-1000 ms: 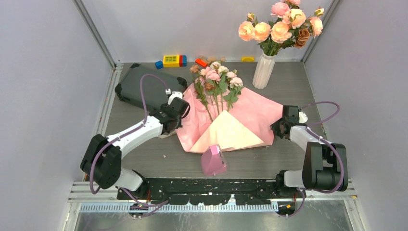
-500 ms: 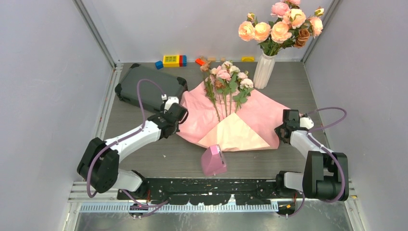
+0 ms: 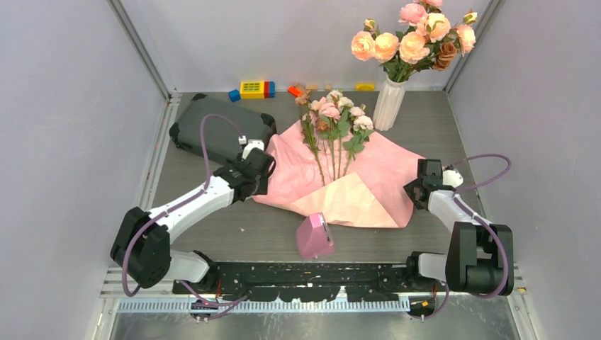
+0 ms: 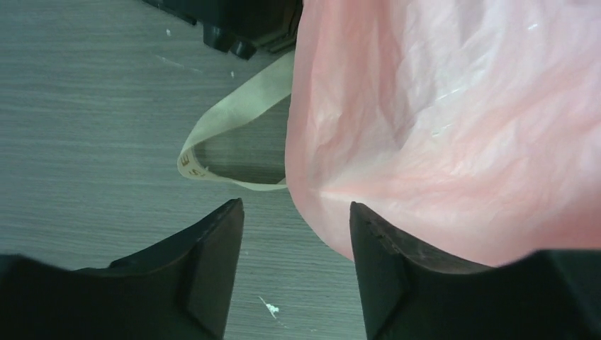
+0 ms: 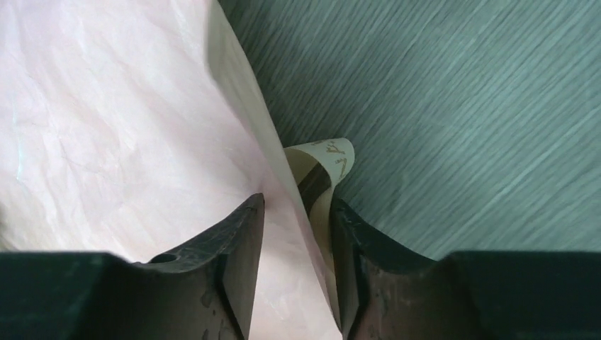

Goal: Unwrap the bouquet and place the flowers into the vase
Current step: Unfold the wrapping paper at the center of the board.

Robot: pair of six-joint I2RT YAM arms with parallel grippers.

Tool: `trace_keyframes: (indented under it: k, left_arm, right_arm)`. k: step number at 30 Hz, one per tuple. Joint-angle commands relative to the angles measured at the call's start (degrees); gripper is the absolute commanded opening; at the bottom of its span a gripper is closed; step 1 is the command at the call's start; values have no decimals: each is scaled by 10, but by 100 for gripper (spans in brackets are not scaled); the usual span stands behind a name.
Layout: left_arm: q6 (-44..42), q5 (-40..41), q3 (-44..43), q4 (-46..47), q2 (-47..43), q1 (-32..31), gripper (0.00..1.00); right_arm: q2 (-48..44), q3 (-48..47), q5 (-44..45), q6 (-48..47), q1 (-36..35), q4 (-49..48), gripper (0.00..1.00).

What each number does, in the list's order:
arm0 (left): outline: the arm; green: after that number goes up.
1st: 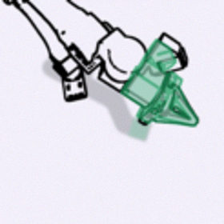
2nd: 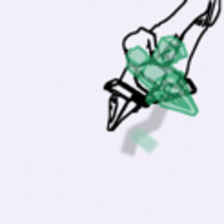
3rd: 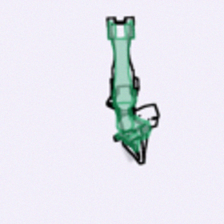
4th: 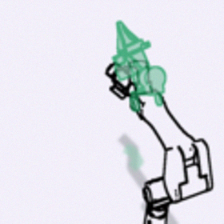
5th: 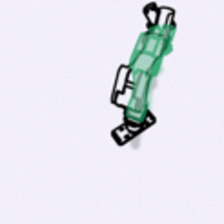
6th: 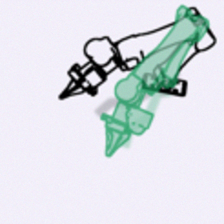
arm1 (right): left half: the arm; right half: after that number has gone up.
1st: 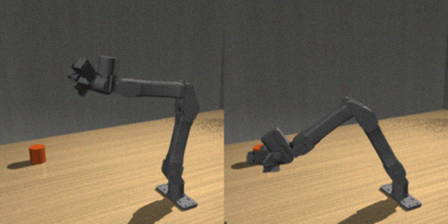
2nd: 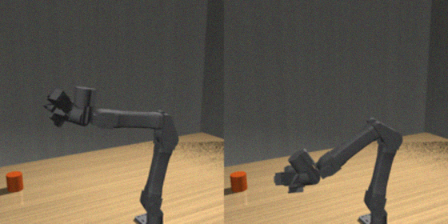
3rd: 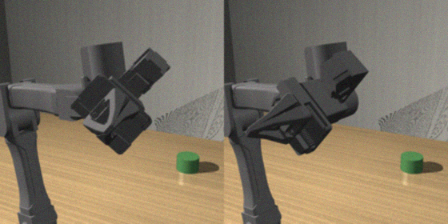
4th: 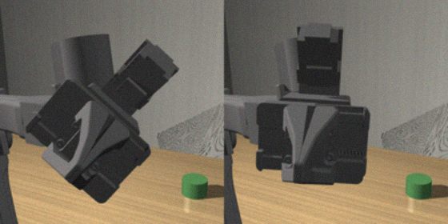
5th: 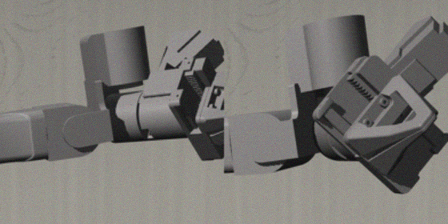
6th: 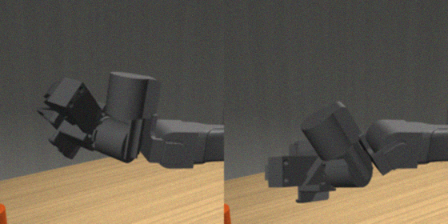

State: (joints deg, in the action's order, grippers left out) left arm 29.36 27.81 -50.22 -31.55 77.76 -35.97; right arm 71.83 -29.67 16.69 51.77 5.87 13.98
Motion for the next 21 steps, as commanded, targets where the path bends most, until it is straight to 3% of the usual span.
trace_keyframes:
  k: [1,6,11,16,21]
  left_arm:
    - [-30,-8,-68,-37,-42,2,65]
    - [-47,-54,-140,-64,-40,3,78]
    - [-37,-198,-202,-52,14,2,82]
    - [-10,-305,-203,19,82,3,82]
    - [-13,-316,-203,63,153,8,83]
  right_arm:
    - [-41,-28,32,-37,4,43,49]
    - [-91,-72,59,-91,4,90,61]
    - [-119,-112,16,-150,4,112,65]
    - [-107,-126,-181,-203,4,77,68]
    - [-96,-83,-346,-199,4,-28,75]
